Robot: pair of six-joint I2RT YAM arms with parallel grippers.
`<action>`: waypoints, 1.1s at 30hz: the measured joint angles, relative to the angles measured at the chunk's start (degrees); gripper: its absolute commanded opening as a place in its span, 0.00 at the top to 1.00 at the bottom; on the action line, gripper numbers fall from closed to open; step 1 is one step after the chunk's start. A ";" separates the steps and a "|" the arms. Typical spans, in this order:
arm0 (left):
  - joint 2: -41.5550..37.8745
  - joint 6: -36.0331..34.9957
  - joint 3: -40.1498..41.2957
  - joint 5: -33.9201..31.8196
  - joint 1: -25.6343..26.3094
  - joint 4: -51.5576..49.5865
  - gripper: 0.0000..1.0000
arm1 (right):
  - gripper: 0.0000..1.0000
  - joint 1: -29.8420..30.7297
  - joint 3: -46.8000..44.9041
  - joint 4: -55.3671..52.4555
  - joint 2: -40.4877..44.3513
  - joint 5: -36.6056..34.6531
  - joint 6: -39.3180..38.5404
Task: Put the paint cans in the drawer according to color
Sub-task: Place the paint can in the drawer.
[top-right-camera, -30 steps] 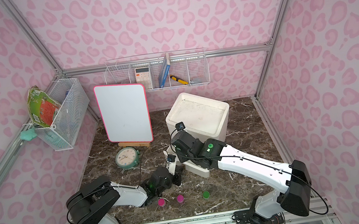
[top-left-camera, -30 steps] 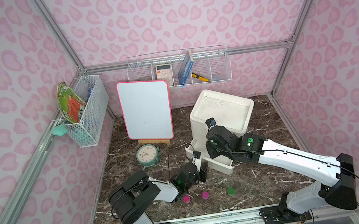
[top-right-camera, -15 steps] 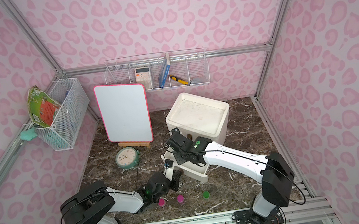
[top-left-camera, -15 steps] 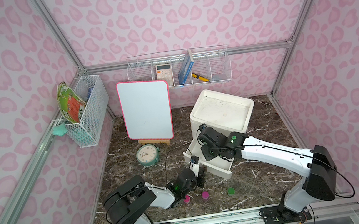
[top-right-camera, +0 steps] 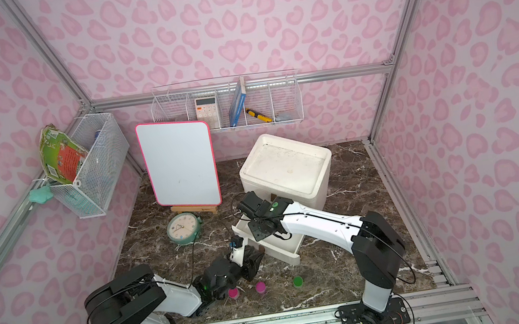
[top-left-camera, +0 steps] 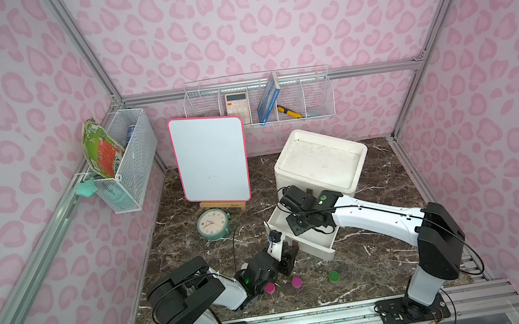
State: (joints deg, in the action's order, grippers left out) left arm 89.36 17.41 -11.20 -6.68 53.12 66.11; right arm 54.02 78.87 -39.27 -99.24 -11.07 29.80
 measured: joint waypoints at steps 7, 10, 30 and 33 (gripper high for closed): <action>-13.94 -1.55 5.31 -1.14 0.09 -2.73 0.44 | 0.78 -0.26 2.12 0.57 -4.17 0.15 -0.09; -26.47 -2.58 3.87 -3.23 0.09 -12.85 0.44 | 0.79 -0.52 2.51 1.42 -5.77 0.13 -0.28; -63.17 -4.04 -0.61 -18.62 -2.97 -59.17 0.31 | 0.45 -3.61 2.95 6.58 -13.27 1.60 -2.56; -61.09 -3.89 -1.11 -18.62 -3.34 -59.58 0.31 | 0.36 -3.63 3.06 6.78 -13.49 1.16 -2.91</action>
State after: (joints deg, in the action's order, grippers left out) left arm 28.27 13.52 -12.32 -25.30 49.78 6.52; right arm 50.39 81.93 -32.49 -112.73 -9.91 26.89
